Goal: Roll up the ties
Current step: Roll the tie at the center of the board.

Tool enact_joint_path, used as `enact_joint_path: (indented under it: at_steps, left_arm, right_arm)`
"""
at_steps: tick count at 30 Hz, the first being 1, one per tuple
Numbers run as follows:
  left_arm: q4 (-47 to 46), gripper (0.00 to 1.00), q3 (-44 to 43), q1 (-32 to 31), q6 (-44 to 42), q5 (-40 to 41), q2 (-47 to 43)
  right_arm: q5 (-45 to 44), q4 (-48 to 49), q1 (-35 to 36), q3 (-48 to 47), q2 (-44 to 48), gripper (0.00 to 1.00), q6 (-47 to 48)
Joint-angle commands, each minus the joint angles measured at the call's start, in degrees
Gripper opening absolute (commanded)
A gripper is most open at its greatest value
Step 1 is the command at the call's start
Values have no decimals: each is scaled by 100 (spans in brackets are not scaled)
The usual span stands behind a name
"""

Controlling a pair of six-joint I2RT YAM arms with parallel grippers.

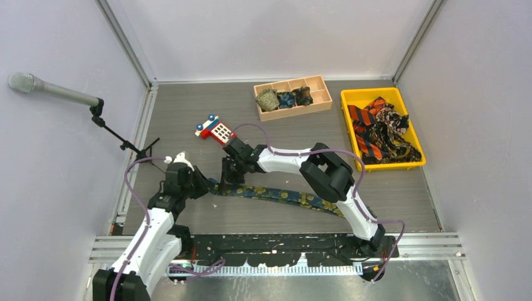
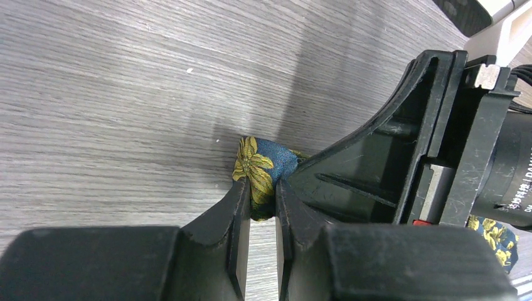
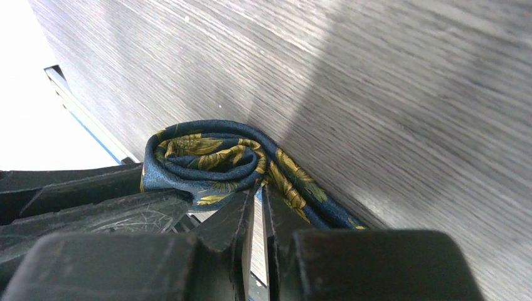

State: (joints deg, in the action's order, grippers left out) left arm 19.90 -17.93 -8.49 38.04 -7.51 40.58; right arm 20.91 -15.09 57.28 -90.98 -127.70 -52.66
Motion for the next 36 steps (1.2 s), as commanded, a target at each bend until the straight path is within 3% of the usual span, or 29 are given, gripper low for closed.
enact_joint_path:
  at_steps: [1, 10, 18, 36]
  left_arm:
    - [-164, 0, -243, -12, -186, -128, 156]
    - [-244, 0, -393, -12, -370, -117, 380]
    - [-345, 0, -413, -52, -551, -395, 590]
    - [-205, 0, -542, -1069, -488, 216, 1050]
  right_arm:
    - [15, 33, 14, -460, -260, 16, 84]
    - [228, 137, -43, -852, -528, 16, 77]
    - [275, 421, -68, -452, -408, 16, -4]
    - [291, 644, -94, 53, -190, 16, -174]
